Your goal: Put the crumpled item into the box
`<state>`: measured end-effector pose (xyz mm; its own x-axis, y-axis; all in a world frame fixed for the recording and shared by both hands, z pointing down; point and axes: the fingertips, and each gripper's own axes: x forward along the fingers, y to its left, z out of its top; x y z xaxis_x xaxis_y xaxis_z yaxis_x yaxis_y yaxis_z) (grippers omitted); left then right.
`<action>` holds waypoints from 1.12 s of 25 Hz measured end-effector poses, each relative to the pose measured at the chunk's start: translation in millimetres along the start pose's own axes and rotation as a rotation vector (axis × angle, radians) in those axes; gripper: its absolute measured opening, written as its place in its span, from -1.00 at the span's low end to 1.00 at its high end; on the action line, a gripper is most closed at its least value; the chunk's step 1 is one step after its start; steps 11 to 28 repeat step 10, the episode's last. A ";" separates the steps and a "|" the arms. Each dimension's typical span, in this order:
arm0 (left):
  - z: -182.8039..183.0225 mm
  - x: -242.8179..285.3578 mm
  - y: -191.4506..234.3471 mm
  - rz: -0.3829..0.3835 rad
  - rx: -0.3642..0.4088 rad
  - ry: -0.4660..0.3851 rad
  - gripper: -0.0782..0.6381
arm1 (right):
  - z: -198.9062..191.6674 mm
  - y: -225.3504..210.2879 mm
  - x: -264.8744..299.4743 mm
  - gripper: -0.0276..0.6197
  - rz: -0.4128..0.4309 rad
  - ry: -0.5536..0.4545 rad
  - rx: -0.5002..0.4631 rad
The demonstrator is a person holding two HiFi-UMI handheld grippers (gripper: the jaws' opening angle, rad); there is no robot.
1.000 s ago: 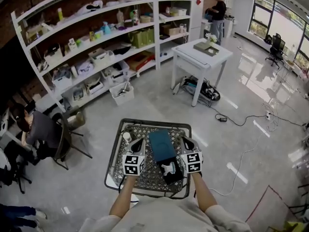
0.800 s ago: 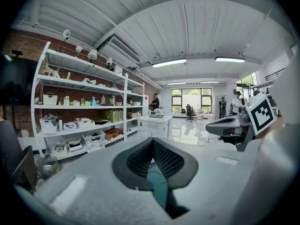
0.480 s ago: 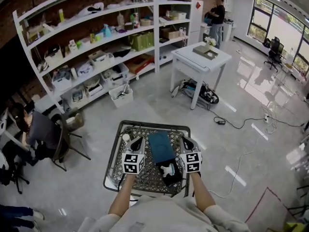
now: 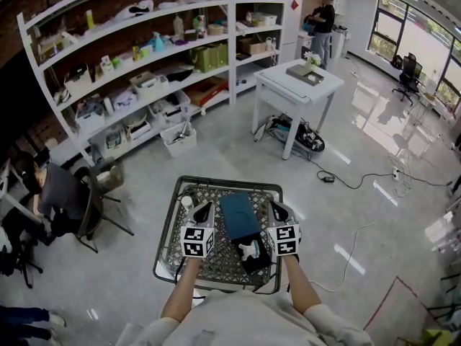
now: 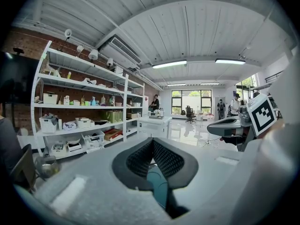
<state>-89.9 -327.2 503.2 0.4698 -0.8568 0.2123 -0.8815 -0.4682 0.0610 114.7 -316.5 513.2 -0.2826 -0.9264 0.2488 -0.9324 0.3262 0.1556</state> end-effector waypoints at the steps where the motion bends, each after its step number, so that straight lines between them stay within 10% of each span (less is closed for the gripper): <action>1: 0.2 -0.3 0.2 0.000 -0.001 0.001 -0.76 | 0.7 0.2 -0.2 -0.92 0.000 0.000 -0.002; 28: 7.0 -1.0 0.4 -0.005 -0.005 0.002 -0.76 | 5.8 0.1 -2.4 -0.92 -0.001 0.015 -0.015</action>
